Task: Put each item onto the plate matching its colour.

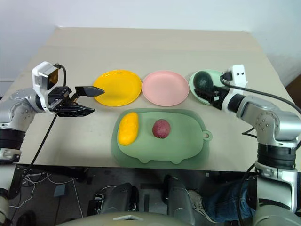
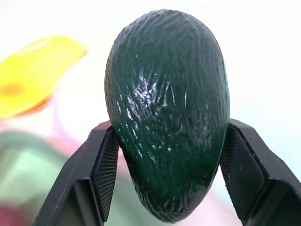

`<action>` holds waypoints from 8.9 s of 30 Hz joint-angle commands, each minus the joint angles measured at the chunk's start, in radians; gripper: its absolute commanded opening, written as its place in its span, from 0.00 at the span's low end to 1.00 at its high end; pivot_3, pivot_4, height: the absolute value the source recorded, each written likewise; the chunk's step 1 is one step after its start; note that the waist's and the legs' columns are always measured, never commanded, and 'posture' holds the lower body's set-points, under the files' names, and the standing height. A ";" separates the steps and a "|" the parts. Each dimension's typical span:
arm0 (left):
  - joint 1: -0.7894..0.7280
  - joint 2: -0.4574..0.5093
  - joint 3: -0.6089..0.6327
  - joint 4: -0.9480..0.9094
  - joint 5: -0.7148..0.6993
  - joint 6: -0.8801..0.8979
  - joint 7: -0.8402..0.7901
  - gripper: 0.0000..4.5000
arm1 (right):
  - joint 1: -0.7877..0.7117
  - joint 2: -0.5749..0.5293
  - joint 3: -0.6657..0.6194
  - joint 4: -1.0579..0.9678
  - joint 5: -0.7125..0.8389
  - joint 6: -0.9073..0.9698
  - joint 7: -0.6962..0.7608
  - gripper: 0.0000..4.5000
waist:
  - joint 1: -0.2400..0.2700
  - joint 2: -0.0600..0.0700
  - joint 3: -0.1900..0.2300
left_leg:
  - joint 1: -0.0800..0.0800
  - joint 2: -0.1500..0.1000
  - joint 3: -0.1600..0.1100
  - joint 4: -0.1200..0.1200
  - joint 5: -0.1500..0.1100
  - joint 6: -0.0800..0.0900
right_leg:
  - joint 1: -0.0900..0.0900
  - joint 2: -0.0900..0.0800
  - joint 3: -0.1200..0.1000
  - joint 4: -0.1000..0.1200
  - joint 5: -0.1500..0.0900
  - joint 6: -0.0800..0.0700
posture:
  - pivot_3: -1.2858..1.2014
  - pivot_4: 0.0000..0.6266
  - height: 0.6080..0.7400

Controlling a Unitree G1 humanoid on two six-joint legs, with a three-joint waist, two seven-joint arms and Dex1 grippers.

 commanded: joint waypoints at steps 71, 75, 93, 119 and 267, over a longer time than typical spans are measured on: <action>0.053 0.009 0.129 -0.095 0.020 0.078 -0.004 1.00 | 0.186 0.033 0.260 -0.308 0.072 -0.120 0.380 0.99 | -0.018 0.001 0.000 | 0.000 0.000 0.000 0.001 0.000 0.000 | 0.000 -0.001 0.000 0.001 0.000 0.000 | 0.52 0.24 1.00; 0.056 0.014 0.129 -0.102 0.016 0.080 -0.004 1.00 | 0.211 0.044 0.323 -0.308 0.011 -0.169 0.381 0.99 | -0.018 0.001 0.000 | 0.000 0.000 0.000 0.001 0.000 0.000 | 0.000 -0.001 0.000 0.001 0.000 0.000 | 0.52 0.24 1.00; 0.155 0.136 0.075 -0.219 -0.091 0.019 -0.004 1.00 | 0.229 0.063 0.414 -0.261 -0.126 -0.271 0.392 0.99 | -0.017 0.001 0.000 | 0.000 0.001 -0.001 0.001 0.000 0.000 | 0.000 -0.001 0.000 0.000 0.000 0.000 | 0.52 0.24 1.00; 0.253 0.287 0.022 -0.192 -0.169 -0.127 -0.004 1.00 | -0.155 0.210 0.172 0.121 -0.122 -0.299 0.166 0.74 | -0.018 0.001 0.001 | -0.001 0.000 0.001 -0.001 0.002 -0.004 | -0.002 0.000 0.000 0.001 0.000 -0.001 | 0.52 0.24 1.00; -0.090 -0.150 0.085 -0.127 0.305 0.366 0.754 0.69 | 0.051 -0.159 0.206 0.170 -0.123 -0.447 0.855 1.00 | 0.004 0.001 0.000 | 0.008 -0.001 0.000 0.001 0.003 -0.005 | 0.007 -0.002 0.000 0.000 0.000 0.000 | 0.52 0.24 1.00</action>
